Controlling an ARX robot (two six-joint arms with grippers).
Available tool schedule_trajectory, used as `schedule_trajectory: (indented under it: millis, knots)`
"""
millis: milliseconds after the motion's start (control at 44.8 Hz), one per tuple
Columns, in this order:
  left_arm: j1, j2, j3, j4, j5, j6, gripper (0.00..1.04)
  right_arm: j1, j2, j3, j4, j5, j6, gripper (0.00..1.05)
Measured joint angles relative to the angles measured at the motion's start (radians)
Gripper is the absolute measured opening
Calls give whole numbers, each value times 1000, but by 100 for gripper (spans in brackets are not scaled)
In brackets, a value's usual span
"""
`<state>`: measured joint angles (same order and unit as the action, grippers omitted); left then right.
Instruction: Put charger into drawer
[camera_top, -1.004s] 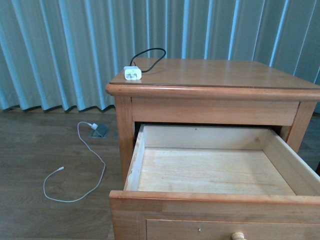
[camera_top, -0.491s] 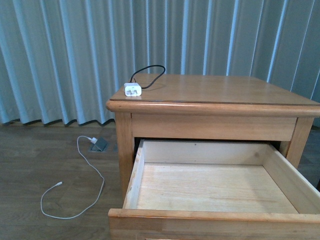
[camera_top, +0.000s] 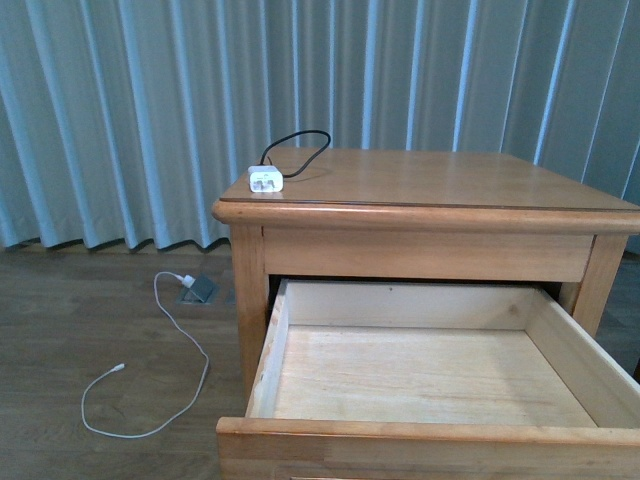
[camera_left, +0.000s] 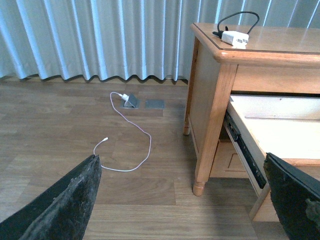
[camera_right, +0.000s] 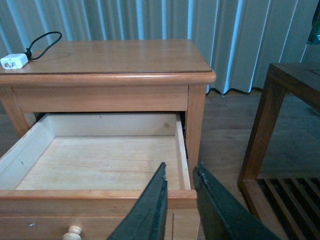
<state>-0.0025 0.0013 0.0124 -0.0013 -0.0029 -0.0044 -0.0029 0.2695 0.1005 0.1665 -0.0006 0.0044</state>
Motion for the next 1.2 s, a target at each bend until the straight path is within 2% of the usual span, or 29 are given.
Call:
schedule_trajectory:
  millis: [45, 89, 201, 290, 580, 647, 669, 692, 714, 736, 781, 848, 915, 1205]
  knots:
    - [0, 0, 0, 0, 0, 0, 99, 0, -13, -8, -3, 0, 0, 7]
    - [0, 0, 0, 0, 0, 0, 99, 0, -20, -13, -5, 0, -4, 11]
    - [0, 0, 0, 0, 0, 0, 99, 0, -22, -14, -5, 0, -4, 30]
    - [0, 0, 0, 0, 0, 0, 99, 0, -23, -14, -5, 0, -4, 51]
    - [0, 0, 0, 0, 0, 0, 99, 0, -23, -14, -5, 0, -3, 98]
    - [0, 0, 0, 0, 0, 0, 99, 0, -23, -14, -5, 0, -3, 96]
    - [-11, 9, 2, -5, -36, -13, 99, 0, -23, -14, -5, 0, -3, 96]
    - [-59, 45, 20, -43, -193, -62, 99, 0, -23, -14, -5, 0, -3, 96]
    - [-101, 88, 37, -71, -301, -101, 99, 0, -23, -14, -5, 0, -3, 96]
    - [-166, 162, 60, -91, -467, -156, 99, 0, -23, -14, -5, 0, -3, 96]
    - [-243, 266, 82, -89, -670, -254, 99, 1, -23, -14, -5, 0, -3, 96]
    - [-291, 390, 119, -33, -848, -307, 99, 1, -23, -14, -5, 0, -3, 96]
    - [-293, 498, 183, 47, -840, -321, 99, 1, -23, -14, -5, 0, -3, 96]
    - [-343, 908, 470, 210, -638, -233, 99, 1, -23, -14, -5, 0, -3, 96]
